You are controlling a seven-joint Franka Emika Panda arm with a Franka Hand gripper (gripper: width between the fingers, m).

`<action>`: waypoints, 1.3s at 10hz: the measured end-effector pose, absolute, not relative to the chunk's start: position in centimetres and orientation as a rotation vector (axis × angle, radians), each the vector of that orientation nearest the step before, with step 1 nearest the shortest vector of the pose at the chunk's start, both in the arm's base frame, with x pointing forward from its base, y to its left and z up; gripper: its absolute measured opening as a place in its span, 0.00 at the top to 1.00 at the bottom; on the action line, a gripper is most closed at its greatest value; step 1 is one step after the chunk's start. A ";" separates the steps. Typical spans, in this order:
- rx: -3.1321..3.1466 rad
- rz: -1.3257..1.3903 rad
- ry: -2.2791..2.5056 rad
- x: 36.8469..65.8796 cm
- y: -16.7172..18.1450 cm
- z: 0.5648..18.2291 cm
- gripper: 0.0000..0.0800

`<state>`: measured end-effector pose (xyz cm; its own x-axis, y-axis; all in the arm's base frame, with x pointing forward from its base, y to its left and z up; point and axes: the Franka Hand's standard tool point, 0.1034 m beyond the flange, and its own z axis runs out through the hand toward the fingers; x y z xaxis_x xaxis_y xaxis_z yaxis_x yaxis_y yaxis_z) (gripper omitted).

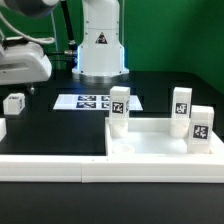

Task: Assemble square table

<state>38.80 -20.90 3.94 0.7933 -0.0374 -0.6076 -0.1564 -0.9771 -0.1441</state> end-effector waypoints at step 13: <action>-2.582 1.370 0.266 35.0 -22.2 1.4 0.19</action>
Offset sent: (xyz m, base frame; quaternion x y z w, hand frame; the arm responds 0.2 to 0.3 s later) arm -0.0118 -0.0187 0.0155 -0.0358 -0.0979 0.0327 0.9940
